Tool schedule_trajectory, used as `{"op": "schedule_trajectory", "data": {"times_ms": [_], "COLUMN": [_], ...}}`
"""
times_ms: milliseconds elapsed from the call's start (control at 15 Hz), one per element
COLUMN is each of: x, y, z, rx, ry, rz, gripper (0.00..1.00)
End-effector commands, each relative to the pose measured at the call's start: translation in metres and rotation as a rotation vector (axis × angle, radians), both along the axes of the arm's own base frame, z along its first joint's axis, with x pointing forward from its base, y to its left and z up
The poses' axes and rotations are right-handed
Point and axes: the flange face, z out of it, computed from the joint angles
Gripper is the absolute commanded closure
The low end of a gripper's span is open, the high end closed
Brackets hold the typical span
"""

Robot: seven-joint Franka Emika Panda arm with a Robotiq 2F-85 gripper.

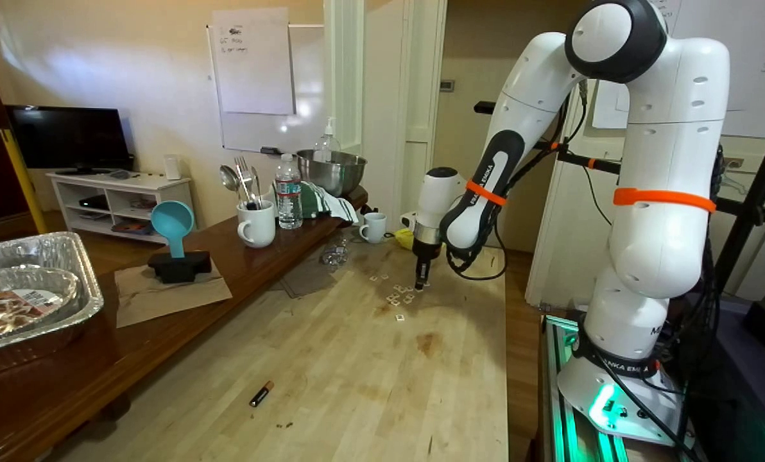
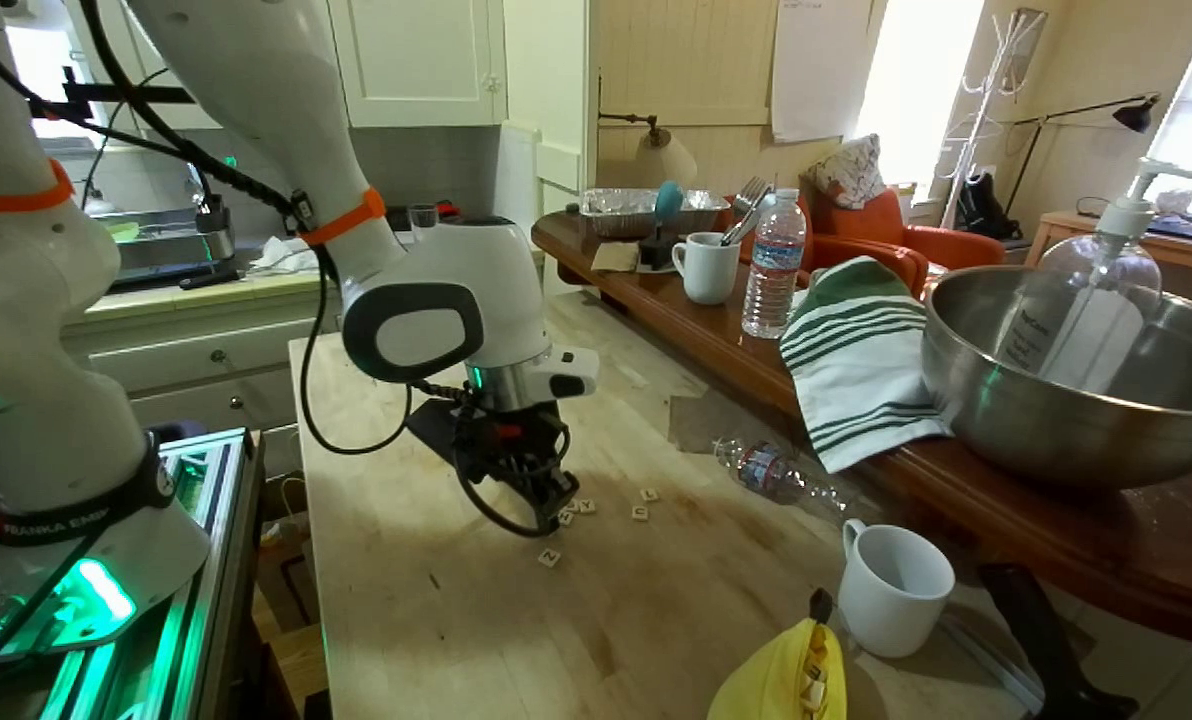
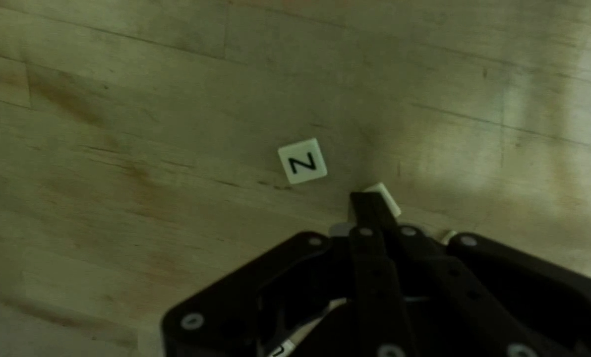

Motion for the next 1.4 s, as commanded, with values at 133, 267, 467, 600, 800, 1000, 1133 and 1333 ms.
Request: {"op": "schedule_trajectory", "data": {"times_ms": [133,267,467,600,800,1000,1133,1333], "x": [-0.009,-0.01,-0.012,-0.013,-0.015,-0.015,-0.014,-0.011], "y": [0.018,0.027,0.039,0.045,0.054,0.063,0.069,0.077], "z": [-0.017,-0.015,-0.015,-0.016,-0.017,-0.017,-0.017,-0.017], "rx": [0.02,0.022,0.022,0.021,0.013,0.01,0.011,0.008], "ry": [0.059,0.067,0.091,0.114,0.153,0.183,0.191,0.194], "rz": [0.06,0.078,0.103,0.117,0.14,0.151,0.157,0.143], "gripper": [1.0,1.0,1.0,1.0,1.0,1.0,1.0,1.0]}}
